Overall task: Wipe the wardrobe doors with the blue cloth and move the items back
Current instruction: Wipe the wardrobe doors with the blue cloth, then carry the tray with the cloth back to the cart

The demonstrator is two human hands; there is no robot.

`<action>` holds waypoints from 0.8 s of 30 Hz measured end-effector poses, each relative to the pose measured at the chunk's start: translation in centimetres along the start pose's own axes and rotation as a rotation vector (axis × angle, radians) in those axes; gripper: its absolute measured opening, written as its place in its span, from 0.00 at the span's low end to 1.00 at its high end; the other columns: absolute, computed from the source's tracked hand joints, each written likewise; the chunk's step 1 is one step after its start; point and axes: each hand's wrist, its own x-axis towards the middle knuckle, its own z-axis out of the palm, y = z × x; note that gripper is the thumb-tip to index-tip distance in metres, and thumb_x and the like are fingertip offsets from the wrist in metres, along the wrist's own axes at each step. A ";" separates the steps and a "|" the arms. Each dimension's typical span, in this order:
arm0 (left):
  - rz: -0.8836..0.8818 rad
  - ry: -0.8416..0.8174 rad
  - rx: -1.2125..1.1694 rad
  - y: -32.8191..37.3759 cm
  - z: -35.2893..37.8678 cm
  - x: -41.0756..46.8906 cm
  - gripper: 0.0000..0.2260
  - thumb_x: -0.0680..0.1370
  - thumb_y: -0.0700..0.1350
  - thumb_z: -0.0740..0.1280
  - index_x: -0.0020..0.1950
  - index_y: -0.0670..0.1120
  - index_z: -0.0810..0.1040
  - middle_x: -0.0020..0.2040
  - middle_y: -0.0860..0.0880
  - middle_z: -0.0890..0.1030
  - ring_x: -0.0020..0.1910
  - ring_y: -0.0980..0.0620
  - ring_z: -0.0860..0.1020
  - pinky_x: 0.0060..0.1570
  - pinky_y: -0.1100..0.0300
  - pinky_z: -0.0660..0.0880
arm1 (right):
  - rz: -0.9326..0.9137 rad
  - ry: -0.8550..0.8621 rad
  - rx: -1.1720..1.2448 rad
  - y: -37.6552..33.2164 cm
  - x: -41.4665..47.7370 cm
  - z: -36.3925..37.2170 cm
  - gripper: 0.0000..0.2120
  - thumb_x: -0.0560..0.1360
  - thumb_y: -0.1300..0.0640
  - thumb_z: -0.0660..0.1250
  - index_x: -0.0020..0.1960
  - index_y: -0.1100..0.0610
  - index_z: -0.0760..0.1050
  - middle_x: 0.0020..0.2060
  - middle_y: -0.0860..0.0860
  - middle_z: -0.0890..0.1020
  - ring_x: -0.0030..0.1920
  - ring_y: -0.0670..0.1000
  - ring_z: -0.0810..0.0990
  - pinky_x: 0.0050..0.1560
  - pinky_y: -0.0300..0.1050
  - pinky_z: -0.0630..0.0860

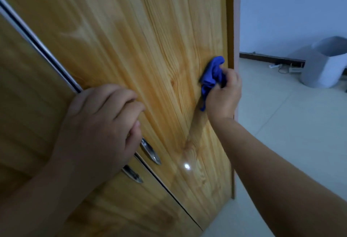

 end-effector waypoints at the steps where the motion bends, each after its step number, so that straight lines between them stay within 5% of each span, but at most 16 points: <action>1: -0.024 -0.001 0.003 0.3 0.0 0.0 0.13 0.80 0.45 0.63 0.58 0.45 0.84 0.60 0.45 0.83 0.63 0.41 0.79 0.62 0.42 0.72 | 0.023 0.004 -0.013 -0.2 0.4 -0.1 0.19 0.74 0.73 0.60 0.59 0.59 0.79 0.57 0.52 0.77 0.51 0.40 0.74 0.56 0.22 0.67; 7: -0.120 -0.040 -0.004 2.0 -0.8 0.2 0.13 0.79 0.44 0.64 0.60 0.44 0.83 0.60 0.44 0.82 0.64 0.41 0.78 0.68 0.44 0.71 | 0.238 -0.176 0.028 -3.0 -1.9 -1.6 0.09 0.78 0.61 0.63 0.55 0.51 0.77 0.46 0.45 0.82 0.45 0.45 0.81 0.50 0.50 0.81; 11: -0.234 -0.113 -0.103 4.1 -1.8 -0.6 0.14 0.79 0.46 0.65 0.62 0.45 0.83 0.64 0.44 0.81 0.69 0.41 0.76 0.74 0.43 0.67 | 0.095 -0.571 0.043 -5.5 -3.9 -5.0 0.12 0.76 0.59 0.65 0.50 0.42 0.80 0.42 0.39 0.84 0.42 0.39 0.82 0.45 0.38 0.81; 17: -0.535 -0.099 -0.164 11.2 -1.4 -7.2 0.12 0.81 0.48 0.62 0.57 0.49 0.84 0.53 0.53 0.84 0.55 0.47 0.81 0.57 0.50 0.70 | -0.087 -0.967 -0.117 -2.0 -7.6 -12.5 0.15 0.75 0.58 0.69 0.50 0.37 0.80 0.47 0.40 0.82 0.49 0.38 0.81 0.46 0.25 0.73; 22: -0.729 -0.372 -0.401 18.8 1.5 -15.1 0.13 0.81 0.52 0.60 0.53 0.51 0.84 0.47 0.53 0.85 0.47 0.47 0.82 0.46 0.51 0.77 | 0.240 -1.047 -0.418 7.0 -11.3 -20.0 0.15 0.75 0.59 0.66 0.50 0.39 0.81 0.48 0.44 0.82 0.46 0.48 0.85 0.42 0.46 0.80; 24: -0.766 -0.479 -0.514 21.3 3.0 -18.6 0.12 0.80 0.52 0.61 0.53 0.51 0.83 0.46 0.52 0.84 0.46 0.46 0.82 0.44 0.51 0.78 | 0.314 -1.059 -0.569 9.9 -12.8 -23.2 0.16 0.74 0.60 0.64 0.48 0.39 0.81 0.45 0.44 0.82 0.41 0.47 0.84 0.38 0.47 0.81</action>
